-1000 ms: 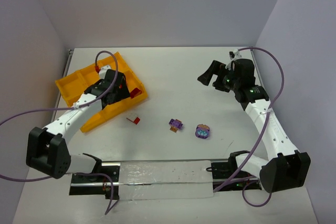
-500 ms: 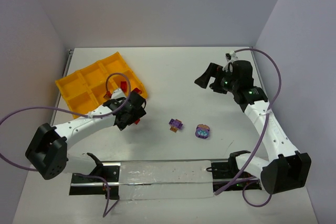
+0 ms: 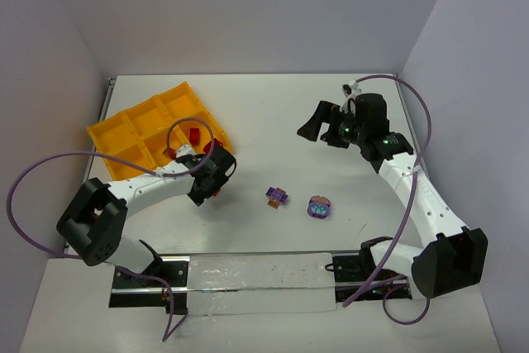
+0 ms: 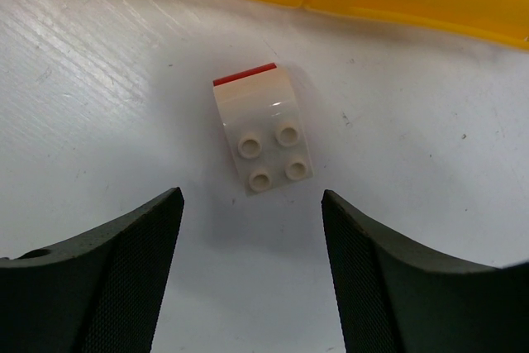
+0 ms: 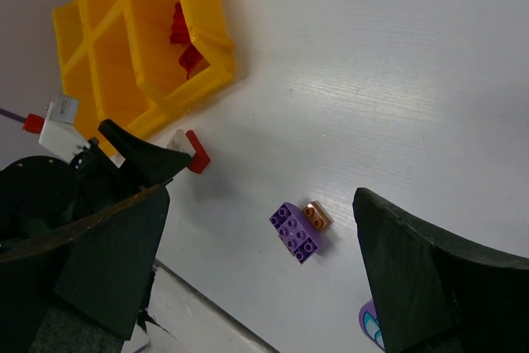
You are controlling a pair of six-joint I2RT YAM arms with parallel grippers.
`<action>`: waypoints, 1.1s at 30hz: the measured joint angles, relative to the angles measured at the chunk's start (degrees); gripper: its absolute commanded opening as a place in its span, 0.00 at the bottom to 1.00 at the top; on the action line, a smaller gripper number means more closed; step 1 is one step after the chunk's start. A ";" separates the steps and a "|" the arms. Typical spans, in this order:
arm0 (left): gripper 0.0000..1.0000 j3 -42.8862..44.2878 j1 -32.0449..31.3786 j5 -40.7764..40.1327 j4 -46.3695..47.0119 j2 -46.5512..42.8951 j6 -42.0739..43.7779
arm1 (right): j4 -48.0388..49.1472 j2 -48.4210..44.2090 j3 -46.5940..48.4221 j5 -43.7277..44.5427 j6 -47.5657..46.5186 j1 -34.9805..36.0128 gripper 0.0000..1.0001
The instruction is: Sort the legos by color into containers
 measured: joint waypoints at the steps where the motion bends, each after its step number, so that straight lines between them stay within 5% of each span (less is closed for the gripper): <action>1: 0.73 0.15 -0.01 -0.23 0.09 0.33 -0.16 | 0.00 0.20 0.15 -0.03 0.00 0.27 1.00; 16: 0.64 0.79 0.27 -3.29 2.62 2.93 -1.56 | -0.09 1.86 1.65 -0.37 0.00 2.61 1.00; 28: 0.39 0.86 0.63 -3.38 4.53 4.39 -1.50 | -0.26 3.32 2.02 -0.45 0.00 3.39 1.00; 33: 0.36 1.23 0.63 -3.42 4.55 4.52 -1.48 | -0.20 4.66 2.41 -0.74 0.00 3.77 1.00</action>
